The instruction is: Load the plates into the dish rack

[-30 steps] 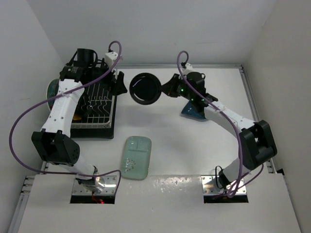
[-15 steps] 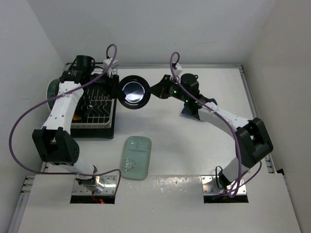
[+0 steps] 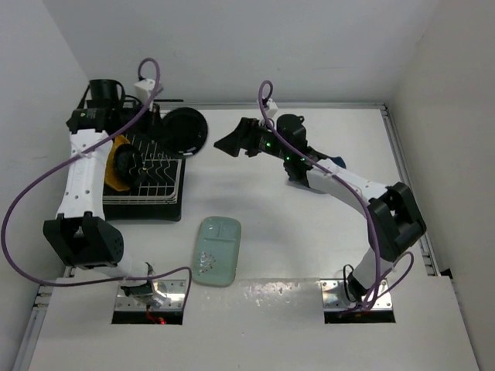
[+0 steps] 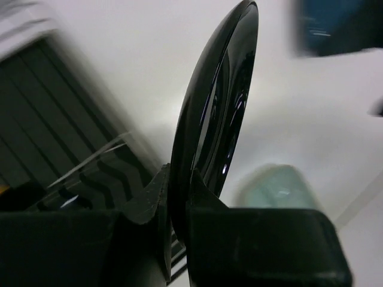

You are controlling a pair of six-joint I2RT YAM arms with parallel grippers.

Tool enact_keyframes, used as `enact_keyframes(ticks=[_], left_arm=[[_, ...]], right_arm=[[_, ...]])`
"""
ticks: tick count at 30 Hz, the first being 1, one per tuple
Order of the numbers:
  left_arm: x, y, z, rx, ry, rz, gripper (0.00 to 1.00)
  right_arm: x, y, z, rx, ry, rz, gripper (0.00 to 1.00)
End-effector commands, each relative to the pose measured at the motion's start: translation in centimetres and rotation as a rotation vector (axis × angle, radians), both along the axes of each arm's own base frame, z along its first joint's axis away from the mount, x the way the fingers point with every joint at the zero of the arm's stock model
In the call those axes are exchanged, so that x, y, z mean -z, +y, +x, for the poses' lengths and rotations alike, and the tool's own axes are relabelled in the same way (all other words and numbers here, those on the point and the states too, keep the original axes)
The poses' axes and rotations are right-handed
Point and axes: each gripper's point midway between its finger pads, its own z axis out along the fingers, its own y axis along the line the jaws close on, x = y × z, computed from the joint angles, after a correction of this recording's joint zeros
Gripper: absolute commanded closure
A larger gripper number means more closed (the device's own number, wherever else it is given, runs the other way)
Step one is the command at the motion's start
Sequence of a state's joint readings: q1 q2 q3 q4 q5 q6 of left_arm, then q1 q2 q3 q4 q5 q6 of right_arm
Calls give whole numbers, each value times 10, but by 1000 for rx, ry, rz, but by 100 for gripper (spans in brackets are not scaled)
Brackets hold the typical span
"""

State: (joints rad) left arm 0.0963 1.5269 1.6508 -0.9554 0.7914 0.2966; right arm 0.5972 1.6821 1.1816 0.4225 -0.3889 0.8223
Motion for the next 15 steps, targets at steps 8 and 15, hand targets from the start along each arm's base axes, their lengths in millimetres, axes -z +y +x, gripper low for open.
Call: enact_keyframes(ticks=[8,15], left_arm=[[-35,181,6,-859,-143,567,100],[11,201,7,-932,-115,655,100]], right_arm=[[4,-43,-5,186,-104,-168,0],[16,-55,-9,208,-87,-200,0]])
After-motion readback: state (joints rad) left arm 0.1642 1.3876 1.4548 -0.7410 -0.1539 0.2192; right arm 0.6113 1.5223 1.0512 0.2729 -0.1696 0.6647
